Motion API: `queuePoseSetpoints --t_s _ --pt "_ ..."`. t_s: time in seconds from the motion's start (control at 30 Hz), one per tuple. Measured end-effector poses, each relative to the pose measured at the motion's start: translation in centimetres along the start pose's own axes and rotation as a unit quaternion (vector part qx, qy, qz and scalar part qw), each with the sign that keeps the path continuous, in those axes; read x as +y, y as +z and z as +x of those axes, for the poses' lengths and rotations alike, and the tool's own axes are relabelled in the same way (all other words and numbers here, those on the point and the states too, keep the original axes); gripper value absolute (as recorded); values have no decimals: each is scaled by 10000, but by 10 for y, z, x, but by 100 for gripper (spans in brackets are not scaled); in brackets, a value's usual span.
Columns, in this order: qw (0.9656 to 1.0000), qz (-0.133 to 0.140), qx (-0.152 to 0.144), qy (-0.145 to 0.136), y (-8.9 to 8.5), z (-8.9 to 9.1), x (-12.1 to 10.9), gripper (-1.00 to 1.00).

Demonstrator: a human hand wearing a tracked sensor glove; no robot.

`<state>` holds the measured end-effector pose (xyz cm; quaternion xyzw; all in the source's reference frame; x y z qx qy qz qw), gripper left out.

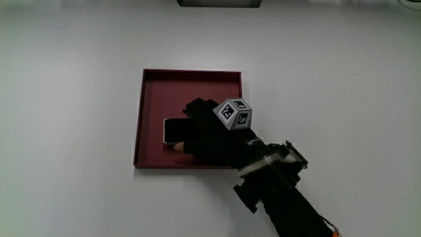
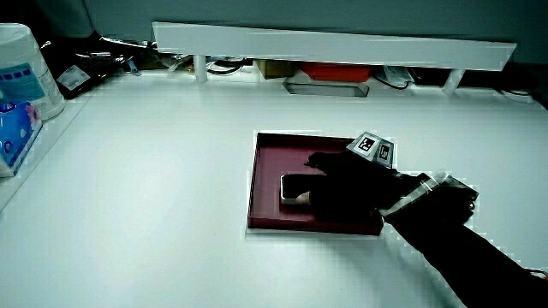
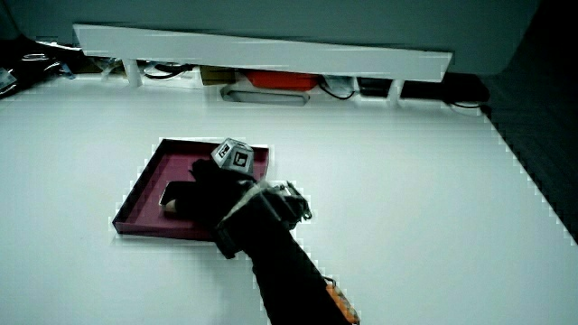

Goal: Place eraser

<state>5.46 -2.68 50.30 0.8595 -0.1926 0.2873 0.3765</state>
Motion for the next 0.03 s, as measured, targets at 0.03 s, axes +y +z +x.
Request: queuePoseSetpoints --t_s 0.03 --pt "9999 -82 -73 -25 2 0 -5 -92"
